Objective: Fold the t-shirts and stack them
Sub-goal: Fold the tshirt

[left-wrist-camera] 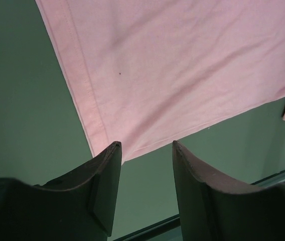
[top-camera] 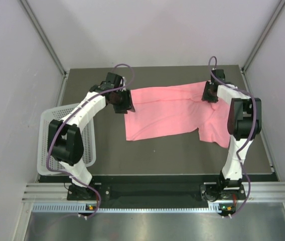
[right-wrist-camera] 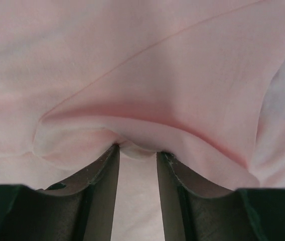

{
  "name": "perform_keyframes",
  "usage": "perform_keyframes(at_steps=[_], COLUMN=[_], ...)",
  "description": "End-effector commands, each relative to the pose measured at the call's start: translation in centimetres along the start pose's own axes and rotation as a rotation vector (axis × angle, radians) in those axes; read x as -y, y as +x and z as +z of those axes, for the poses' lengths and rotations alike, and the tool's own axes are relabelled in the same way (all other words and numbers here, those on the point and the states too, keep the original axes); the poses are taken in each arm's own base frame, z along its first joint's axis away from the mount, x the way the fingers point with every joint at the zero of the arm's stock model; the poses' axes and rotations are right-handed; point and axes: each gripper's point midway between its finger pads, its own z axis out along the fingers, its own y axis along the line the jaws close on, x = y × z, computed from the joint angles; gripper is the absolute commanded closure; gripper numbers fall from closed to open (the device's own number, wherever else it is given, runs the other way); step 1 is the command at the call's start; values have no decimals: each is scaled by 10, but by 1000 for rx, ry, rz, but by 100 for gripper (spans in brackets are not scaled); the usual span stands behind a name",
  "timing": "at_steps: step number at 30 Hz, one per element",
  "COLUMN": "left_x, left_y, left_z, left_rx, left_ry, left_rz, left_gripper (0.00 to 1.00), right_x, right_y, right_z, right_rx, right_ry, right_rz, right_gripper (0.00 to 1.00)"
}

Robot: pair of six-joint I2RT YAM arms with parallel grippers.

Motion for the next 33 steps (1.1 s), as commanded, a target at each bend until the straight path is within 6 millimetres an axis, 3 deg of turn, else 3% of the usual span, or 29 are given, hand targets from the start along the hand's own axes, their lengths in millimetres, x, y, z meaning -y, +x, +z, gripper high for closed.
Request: perform_keyframes(at_steps=[1,6,12,17,21,25,28,32,33], left_x=[9,9,9,11,12,11,12,10,10], left_y=[-12,-11,-7,-6,-7,-5,-6,-5,-5], left_z=[-7,-5,-2,0,-1,1,0,0,0], left_rx=[30,18,2,-4,-4,-12,-8,-7,-6], left_ry=[31,30,36,48,55,56,58,52,50], left_rz=[25,24,26,24,28,29,32,33,33], left_gripper=[50,50,50,50,50,50,50,50,50], right_x=[-3,-5,-12,-10,-10,-7,-9,-15,-18], right_y=[-29,-46,-40,-22,-13,-16,-31,-52,-41], right_z=[0,6,0,3,6,8,-7,-42,-50], right_rx=[67,90,72,37,15,14,34,46,-9], right_ry=[3,1,-41,-47,-41,-20,-15,-19,-34], right_rz=[-24,-50,-40,-32,-33,-35,-33,6,21], right_gripper=[63,57,57,68,71,87,100,100,100])
